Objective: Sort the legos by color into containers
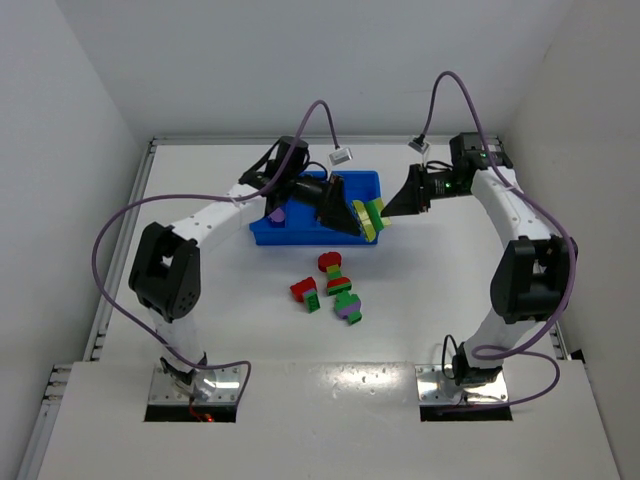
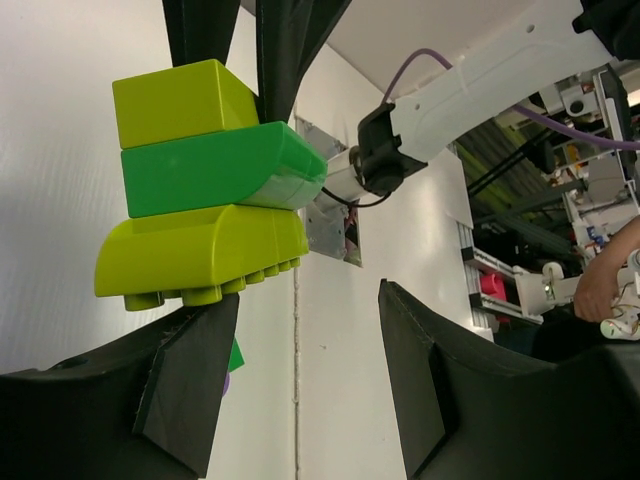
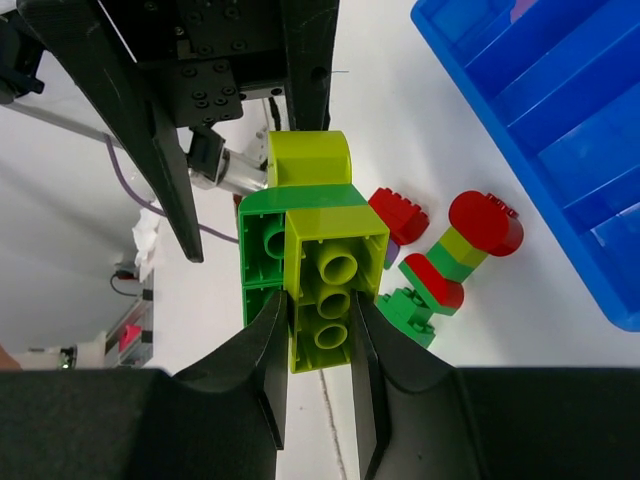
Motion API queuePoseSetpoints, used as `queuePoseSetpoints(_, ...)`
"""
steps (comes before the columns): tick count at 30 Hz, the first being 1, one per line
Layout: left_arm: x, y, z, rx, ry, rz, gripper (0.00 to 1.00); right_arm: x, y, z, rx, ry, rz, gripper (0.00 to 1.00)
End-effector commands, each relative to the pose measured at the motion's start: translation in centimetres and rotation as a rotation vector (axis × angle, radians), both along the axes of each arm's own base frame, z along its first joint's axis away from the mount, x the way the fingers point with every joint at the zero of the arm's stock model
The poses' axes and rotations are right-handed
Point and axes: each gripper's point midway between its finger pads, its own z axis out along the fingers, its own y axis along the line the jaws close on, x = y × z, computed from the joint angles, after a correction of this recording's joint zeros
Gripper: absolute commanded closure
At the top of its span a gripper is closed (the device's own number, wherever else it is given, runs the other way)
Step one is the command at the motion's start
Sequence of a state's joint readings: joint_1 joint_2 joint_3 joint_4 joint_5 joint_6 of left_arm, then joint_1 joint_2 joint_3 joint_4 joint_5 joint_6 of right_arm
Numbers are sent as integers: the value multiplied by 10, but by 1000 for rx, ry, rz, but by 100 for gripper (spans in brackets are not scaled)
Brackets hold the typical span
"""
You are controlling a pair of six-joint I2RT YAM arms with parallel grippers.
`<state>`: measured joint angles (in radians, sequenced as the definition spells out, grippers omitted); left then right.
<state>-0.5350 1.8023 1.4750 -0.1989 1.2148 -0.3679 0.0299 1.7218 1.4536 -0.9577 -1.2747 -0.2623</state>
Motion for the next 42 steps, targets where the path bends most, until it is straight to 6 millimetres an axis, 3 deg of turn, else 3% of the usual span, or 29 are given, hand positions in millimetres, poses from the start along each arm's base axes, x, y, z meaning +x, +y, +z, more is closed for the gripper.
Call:
queuePoseSetpoints(1, 12, -10, 20, -69, -112, 1, 36, -11, 16, 16, 53, -55, 65, 99)
queuePoseSetpoints(11, 39, -5, -3, 7, -145, 122, 36, -16, 15, 22, 54, -75, 65, 99)
queuePoseSetpoints(23, 37, 8, -24, 100, -203, 165, 36, -15, 15, 21, 45, -76, 62, 99)
queuePoseSetpoints(28, 30, 8, -17, 74, -202, 135, 36, -16, 15, 18, 45, -67, 62, 99)
queuePoseSetpoints(36, 25, -3, 17, -45, -143, 73, 44, -16, 15, 18, 45, -67, 62, 99)
queuePoseSetpoints(42, 19, -10, 20, -91, -78, 42, 49, -16, 15, 16, 45, -67, 62, 99)
